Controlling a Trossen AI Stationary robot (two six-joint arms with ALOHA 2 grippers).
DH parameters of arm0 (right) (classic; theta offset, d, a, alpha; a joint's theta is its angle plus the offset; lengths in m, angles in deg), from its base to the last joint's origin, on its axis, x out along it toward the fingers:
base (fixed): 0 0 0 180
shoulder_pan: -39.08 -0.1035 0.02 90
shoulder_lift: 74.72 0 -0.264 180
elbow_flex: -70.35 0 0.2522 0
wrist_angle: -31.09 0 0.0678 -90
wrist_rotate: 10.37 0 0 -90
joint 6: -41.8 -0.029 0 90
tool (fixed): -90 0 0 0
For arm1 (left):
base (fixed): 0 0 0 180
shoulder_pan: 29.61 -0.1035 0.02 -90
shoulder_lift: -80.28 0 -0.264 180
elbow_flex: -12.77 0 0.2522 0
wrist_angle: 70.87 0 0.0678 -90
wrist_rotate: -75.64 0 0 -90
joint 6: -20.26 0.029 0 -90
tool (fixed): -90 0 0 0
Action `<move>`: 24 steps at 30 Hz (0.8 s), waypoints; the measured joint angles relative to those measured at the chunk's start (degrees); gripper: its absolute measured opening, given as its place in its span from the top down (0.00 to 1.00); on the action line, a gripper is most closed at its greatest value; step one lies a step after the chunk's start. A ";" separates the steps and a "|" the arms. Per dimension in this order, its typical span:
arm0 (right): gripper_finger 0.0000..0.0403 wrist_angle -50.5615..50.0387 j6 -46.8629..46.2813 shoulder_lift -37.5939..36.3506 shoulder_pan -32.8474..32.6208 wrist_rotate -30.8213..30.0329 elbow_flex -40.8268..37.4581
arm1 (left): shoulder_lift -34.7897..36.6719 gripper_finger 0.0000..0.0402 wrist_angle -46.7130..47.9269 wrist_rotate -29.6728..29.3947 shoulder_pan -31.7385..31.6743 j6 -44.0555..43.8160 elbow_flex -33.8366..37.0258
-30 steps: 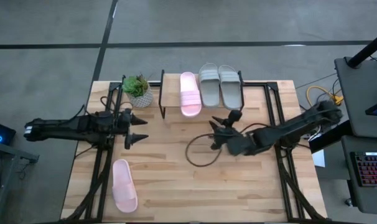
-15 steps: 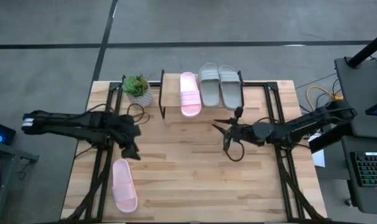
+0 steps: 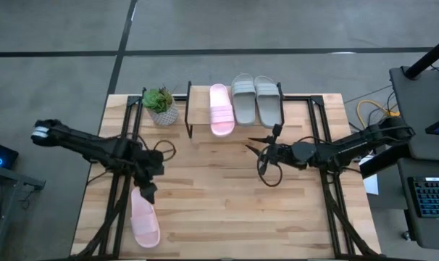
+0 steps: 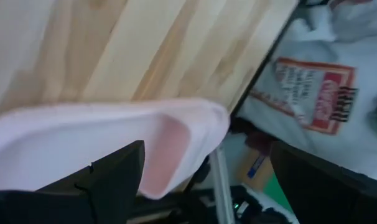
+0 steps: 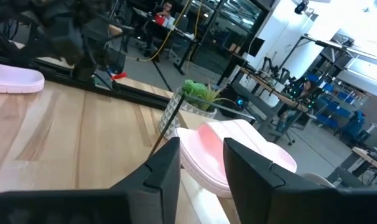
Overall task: Pick and place slides into the shelf
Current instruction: Put the pink slide on the shelf
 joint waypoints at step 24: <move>0.76 -0.02 1.03 0.02 0.00 0.02 0.00 | -20.24 0.17 -17.04 -8.13 24.28 -18.42 0.15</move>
